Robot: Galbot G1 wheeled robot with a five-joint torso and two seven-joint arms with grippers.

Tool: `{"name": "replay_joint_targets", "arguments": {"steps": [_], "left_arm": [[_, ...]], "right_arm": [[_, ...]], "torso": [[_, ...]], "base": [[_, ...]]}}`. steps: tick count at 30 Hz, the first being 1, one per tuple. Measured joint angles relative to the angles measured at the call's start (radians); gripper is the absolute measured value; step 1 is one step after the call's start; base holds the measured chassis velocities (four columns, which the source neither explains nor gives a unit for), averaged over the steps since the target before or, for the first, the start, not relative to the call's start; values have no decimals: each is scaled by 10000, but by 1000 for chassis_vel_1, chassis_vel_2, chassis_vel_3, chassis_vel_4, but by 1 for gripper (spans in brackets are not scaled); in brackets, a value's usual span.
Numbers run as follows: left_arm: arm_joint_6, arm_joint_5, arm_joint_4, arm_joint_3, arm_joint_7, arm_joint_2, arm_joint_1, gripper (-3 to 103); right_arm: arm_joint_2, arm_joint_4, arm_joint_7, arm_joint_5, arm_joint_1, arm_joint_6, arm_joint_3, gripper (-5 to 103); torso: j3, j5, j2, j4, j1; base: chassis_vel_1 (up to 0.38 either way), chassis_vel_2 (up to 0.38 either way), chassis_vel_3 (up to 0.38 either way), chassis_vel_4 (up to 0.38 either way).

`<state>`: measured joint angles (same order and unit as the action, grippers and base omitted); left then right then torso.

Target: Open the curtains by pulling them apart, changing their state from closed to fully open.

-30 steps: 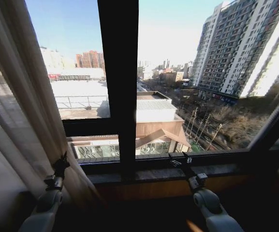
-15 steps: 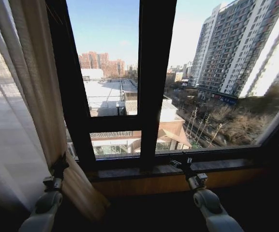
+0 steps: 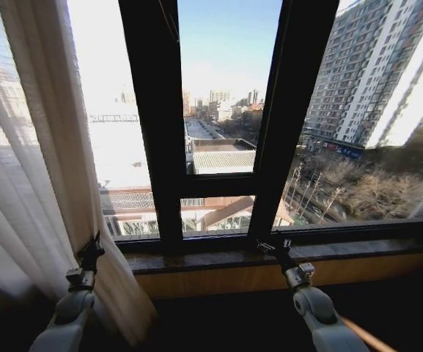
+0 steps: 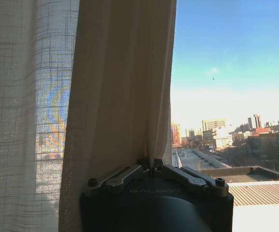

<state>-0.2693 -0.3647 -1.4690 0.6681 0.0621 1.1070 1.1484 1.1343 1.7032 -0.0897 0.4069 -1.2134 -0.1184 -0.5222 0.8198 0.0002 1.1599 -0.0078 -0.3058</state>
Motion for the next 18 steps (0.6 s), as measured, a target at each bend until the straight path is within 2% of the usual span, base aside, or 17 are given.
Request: {"name": "replay_joint_targets", "arguments": {"steps": [18], "left_arm": [[-122,170,185,-82,19,77,-122,0]], "right_arm": [[0,1,0,0,0,0,0,100]], "torso": [[0,-2,1,0,1]], "base": [[380,320,-375,-328]]}}
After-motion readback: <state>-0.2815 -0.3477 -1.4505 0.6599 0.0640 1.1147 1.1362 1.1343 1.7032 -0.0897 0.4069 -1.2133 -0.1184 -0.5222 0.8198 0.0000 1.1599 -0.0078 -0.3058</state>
